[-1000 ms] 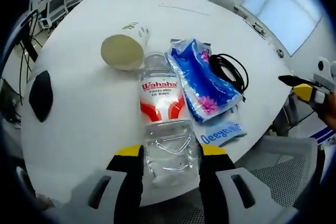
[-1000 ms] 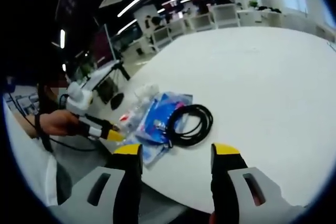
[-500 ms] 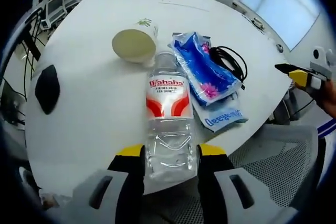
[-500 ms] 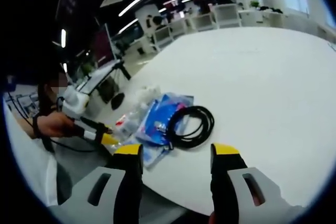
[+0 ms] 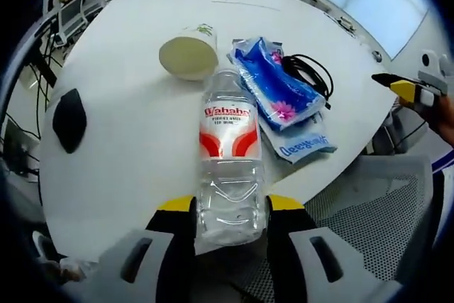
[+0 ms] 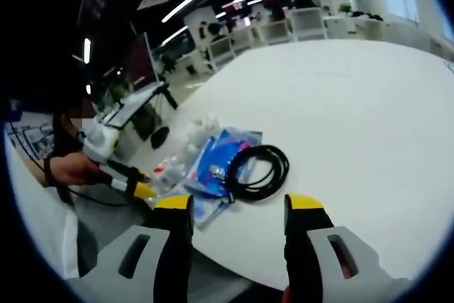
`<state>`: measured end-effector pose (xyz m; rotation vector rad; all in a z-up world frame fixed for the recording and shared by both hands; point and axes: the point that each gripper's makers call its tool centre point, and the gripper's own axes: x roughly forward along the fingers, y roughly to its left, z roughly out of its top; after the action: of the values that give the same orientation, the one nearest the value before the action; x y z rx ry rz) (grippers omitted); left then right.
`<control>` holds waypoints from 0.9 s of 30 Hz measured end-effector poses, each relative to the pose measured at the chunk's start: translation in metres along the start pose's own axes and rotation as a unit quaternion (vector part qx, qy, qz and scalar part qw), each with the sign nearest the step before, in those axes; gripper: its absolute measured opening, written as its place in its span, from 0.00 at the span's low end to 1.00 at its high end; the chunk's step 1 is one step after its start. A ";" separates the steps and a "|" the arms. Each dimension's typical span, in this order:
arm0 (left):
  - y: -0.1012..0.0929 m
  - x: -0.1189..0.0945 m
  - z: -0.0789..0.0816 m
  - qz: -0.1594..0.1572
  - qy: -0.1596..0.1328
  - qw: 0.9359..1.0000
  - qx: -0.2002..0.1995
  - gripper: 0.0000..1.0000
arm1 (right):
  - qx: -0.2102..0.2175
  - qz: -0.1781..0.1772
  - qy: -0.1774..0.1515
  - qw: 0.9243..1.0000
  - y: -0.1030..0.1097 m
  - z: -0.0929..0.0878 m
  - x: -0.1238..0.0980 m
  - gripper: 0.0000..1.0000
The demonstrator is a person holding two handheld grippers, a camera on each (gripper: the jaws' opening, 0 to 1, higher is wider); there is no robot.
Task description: Arrange the tabletop items into an orderly group along one side of the table until the central work area is clear of visible clutter.
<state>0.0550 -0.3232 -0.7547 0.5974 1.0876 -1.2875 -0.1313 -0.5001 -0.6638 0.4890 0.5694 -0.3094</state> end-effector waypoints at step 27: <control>-0.003 0.010 0.057 0.001 -0.006 1.000 0.011 0.42 | -0.003 -0.002 -0.003 1.000 0.000 -0.003 -0.009 0.49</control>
<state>0.0685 -0.3773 -0.7398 0.6064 1.0639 -1.3020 -0.1397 -0.4970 -0.6606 0.4813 0.5652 -0.3123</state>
